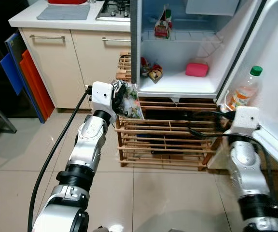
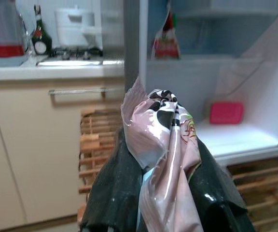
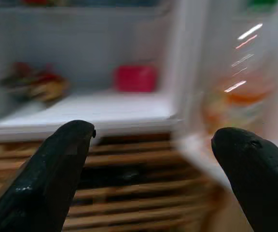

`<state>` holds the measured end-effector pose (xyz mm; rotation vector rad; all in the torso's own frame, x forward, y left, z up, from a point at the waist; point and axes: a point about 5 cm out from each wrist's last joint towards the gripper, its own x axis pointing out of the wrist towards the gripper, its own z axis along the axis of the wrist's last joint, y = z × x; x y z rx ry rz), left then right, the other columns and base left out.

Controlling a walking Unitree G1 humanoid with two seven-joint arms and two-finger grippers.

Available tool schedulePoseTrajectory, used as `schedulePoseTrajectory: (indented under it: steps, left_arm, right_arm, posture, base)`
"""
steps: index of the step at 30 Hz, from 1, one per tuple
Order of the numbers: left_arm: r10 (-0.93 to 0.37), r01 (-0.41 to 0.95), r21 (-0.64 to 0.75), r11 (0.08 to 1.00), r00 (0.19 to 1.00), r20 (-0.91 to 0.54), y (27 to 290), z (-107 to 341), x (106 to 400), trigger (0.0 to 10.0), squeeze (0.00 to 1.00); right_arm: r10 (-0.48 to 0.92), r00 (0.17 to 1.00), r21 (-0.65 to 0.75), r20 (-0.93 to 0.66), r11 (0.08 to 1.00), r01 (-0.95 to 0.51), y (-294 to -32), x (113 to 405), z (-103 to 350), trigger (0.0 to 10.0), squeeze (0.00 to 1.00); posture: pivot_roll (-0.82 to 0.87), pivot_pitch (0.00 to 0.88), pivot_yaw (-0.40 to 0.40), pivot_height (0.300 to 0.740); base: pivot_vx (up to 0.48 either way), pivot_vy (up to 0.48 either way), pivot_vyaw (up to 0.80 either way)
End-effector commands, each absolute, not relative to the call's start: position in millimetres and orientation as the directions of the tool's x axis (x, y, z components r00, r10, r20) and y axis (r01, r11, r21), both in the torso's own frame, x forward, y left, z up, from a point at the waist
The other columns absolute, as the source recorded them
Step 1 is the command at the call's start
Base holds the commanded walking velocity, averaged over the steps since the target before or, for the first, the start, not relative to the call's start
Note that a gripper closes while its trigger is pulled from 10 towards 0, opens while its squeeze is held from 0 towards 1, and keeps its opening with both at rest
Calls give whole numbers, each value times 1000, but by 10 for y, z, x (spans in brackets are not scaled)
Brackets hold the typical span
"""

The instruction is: Restocking fridge

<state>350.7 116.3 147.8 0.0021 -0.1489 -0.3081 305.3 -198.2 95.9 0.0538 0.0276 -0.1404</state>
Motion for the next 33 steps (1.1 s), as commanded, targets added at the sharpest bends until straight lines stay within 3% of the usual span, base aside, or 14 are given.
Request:
schedulePoseTrajectory:
  steps: [1,5,6,7,9,10,18,33]
  left_arm:
    - [-326,325,37,945,923,203,1118,1596,3499,10000,0]
    - [-340,340,39,940,916,215,1097,1644,3513,10000,0]
    - [-354,352,51,935,909,220,1085,1674,3520,8627,0]
    - [-369,365,64,929,901,227,1071,1701,3521,8549,0]
    - [-384,377,76,923,893,236,1055,1725,3519,8784,0]
    - [-397,389,86,917,885,241,1032,1745,3518,10000,0]
    - [-421,413,89,907,872,251,981,1802,3514,10000,0]
    - [-465,437,163,884,857,222,932,1813,3530,10000,0]
  right_arm:
    - [-122,992,76,-42,989,125,-1985,3048,975,10000,0]
    - [-107,993,70,-58,991,111,-1927,3019,905,10000,0]
    - [-87,994,70,-67,993,92,-1892,3002,877,10000,0]
    - [-58,995,74,-75,995,64,-1853,2983,861,10000,0]
    - [-27,996,73,-82,997,33,-1812,2968,847,10000,0]
    - [-2,996,66,-89,998,8,-1774,2955,827,10000,0]
    - [109,987,33,-115,994,-106,-1629,2900,770,10000,0]
    - [184,970,27,-155,983,-182,-1568,2843,677,10000,0]
  posture:
    - [-63,0,0,740]
    - [-65,0,5,740]
    - [-66,0,6,740]
    - [-66,0,6,740]
    - [-68,0,6,740]
    - [-67,0,7,740]
    - [-62,0,9,740]
    - [-62,0,12,740]
  base:
    - [0,0,0]
    - [304,0,0]
    - [480,0,0]
    - [480,0,0]
    - [480,0,0]
    - [480,0,0]
    - [480,0,0]
    - [474,0,0]
